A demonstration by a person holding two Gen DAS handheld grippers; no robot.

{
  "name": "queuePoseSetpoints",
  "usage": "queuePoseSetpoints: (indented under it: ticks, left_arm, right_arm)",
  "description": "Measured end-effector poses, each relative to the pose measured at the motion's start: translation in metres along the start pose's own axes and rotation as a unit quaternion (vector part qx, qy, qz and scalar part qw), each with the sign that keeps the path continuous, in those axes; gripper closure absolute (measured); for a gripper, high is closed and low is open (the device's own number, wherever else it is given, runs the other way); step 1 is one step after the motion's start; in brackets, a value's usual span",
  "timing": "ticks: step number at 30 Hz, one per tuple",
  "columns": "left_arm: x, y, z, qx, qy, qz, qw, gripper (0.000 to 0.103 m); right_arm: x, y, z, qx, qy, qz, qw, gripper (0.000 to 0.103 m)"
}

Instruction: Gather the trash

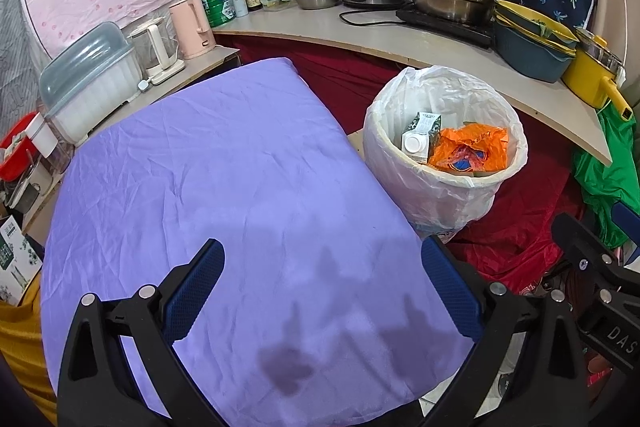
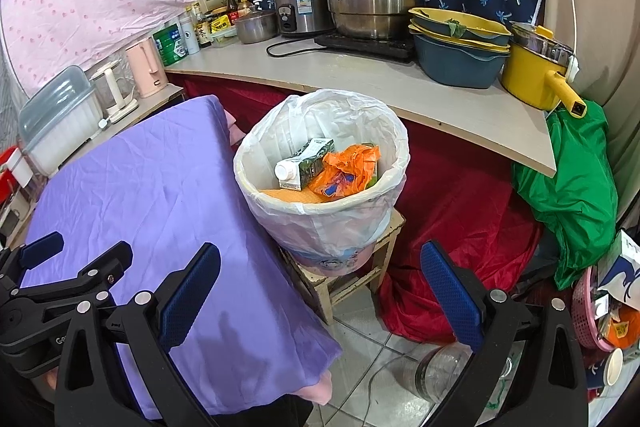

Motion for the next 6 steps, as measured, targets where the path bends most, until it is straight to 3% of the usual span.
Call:
queuePoseSetpoints:
  ticks: [6]
  left_arm:
    - [0.0004, 0.0061, 0.0019, -0.003, -0.006, 0.011, 0.9999, 0.009]
  right_arm:
    - [-0.0034, 0.0021, -0.002, -0.001, 0.004, 0.004, 1.0, 0.007]
Point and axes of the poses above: each gripper's, at about its wrist camera, not at the fingertips, and y roughly the way its jaws point, z to its left, x to its top, the point moved 1 cm from there along y, roughly the way its jaws point, and after that the axes turned 7 degrees about y, right-handed, at the moved point
